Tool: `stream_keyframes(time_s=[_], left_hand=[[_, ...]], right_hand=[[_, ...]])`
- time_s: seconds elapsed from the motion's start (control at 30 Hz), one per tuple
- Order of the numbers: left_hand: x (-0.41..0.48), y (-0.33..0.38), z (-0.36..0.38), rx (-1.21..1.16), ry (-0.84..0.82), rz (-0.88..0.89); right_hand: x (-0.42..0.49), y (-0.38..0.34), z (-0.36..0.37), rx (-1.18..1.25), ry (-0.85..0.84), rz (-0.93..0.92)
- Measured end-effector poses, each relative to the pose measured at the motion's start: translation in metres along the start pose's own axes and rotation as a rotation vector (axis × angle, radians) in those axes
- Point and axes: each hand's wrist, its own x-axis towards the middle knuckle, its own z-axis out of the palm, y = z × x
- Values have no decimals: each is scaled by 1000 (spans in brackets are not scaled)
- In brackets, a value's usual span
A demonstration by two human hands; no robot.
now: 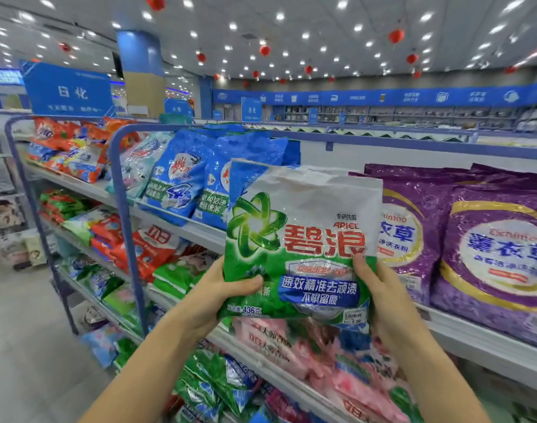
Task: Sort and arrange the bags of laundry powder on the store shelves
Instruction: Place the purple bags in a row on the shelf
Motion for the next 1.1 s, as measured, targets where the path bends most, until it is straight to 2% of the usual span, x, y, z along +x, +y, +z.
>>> stream_keyframes(time_s=[0.3, 0.43, 0.57, 0.8, 0.93, 1.03, 1.1], left_hand=[[128, 20, -47, 79, 57, 80], [173, 21, -59, 91, -35, 117], [203, 14, -69, 103, -55, 65], [209, -24, -77, 214, -83, -47], [212, -23, -64, 173, -106, -147], [221, -24, -52, 142, -83, -179], [225, -24, -46, 98, -57, -165]], right_hand=[[93, -8, 34, -103, 148, -127], [120, -7, 43, -177, 226, -166], [132, 4, 51, -270, 354, -169], [115, 32, 58, -360, 455, -126], [117, 45, 70, -333, 672, -170], [132, 54, 84, -451, 891, -237], [142, 55, 89, -538, 974, -267]])
